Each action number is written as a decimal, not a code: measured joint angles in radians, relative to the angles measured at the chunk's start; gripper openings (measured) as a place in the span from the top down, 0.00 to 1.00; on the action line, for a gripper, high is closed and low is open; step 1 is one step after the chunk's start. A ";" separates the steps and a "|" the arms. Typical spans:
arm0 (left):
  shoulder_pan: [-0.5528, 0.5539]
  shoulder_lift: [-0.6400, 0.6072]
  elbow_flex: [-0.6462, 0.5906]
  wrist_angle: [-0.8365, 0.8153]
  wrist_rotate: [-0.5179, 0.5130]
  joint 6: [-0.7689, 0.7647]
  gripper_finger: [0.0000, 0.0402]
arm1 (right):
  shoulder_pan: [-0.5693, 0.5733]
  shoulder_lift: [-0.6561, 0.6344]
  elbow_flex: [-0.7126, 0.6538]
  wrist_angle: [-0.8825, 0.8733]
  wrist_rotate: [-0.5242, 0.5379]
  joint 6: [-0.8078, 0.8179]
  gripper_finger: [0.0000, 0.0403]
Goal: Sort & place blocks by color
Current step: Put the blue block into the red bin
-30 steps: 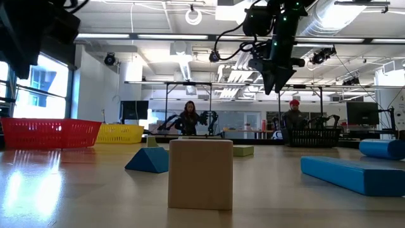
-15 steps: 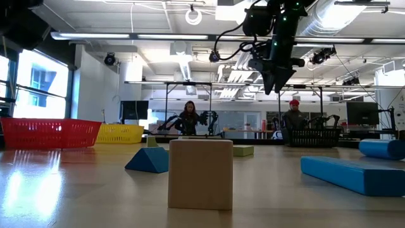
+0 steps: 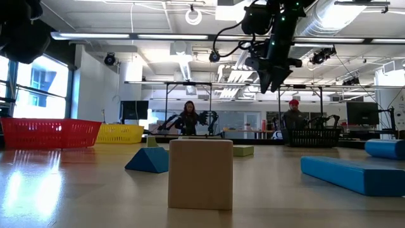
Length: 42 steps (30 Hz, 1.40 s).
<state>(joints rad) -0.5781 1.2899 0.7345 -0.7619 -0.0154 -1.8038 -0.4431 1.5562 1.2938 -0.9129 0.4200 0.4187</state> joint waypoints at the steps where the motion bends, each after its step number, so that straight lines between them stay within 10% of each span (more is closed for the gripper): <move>1: 0.000 0.010 0.000 0.006 0.000 -0.001 0.58 | 0.000 0.000 0.000 0.004 0.000 0.000 0.54; 42: -0.059 0.233 0.000 0.085 0.005 -0.025 0.60 | 0.000 0.000 0.000 0.005 -0.011 -0.008 0.54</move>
<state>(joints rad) -0.6373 1.5226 0.7341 -0.6773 -0.0107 -1.8288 -0.4431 1.5562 1.2938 -0.9076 0.4087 0.4107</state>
